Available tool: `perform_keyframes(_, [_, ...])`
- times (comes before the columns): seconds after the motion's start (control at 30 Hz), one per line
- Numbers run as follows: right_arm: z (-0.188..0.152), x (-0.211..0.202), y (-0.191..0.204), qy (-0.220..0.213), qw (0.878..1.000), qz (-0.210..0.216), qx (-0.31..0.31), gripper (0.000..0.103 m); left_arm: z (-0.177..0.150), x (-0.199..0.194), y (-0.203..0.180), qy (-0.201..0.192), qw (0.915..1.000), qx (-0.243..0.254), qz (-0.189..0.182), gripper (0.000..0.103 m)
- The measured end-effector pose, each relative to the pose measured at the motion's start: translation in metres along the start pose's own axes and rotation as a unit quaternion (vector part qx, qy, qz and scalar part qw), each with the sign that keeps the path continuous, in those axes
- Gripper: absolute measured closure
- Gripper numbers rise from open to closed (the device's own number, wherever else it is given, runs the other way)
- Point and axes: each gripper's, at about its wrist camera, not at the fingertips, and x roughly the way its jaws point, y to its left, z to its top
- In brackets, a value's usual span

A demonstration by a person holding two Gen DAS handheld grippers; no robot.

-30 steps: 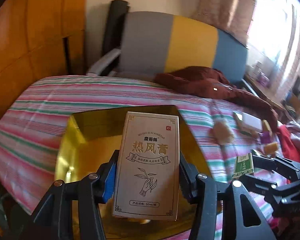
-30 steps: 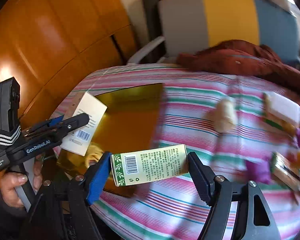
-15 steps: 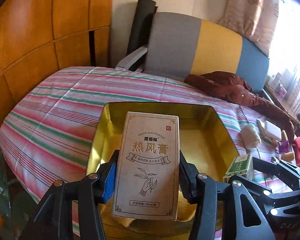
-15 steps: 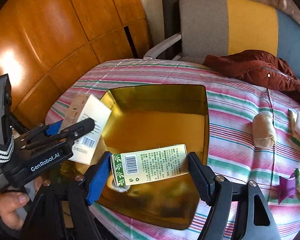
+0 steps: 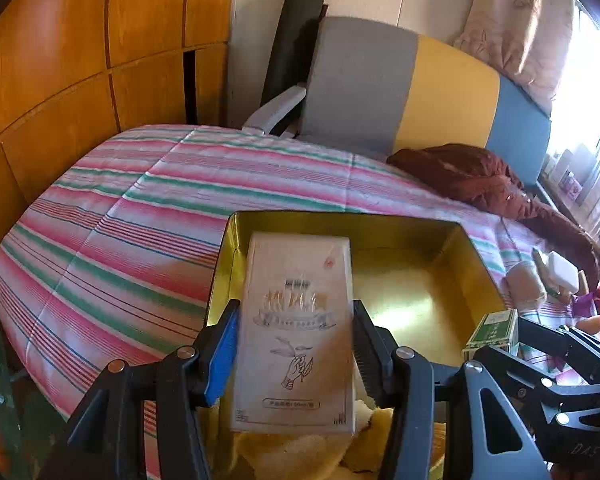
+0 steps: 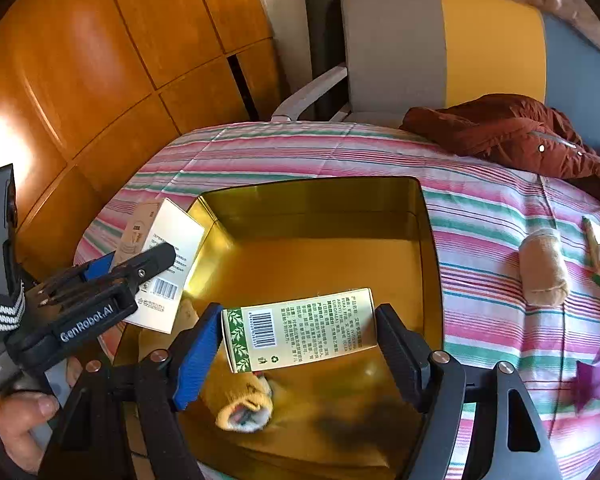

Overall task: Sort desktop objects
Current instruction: 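Carry both boxes over the gold tray and release them inside, then move both tools back over the bed toward the remaining items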

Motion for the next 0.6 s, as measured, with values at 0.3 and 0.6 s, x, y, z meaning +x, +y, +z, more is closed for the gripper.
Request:
perform_keyframes(0.3, [-0.001, 0.024, 0.003, 0.021, 0.999, 0.02, 0.012, 0.025, -0.008, 0.001, 0.012, -0.002, 0.9997, -0.018, 0.016, 0.046])
perform_keyframes(0.6, [-0.007, 0.014, 0.01, 0.011, 1.0, 0.022, 0.006, 0.016, -0.016, -0.024, 0.009, -0.03, 0.9988, -0.022, 0.032, 0.046])
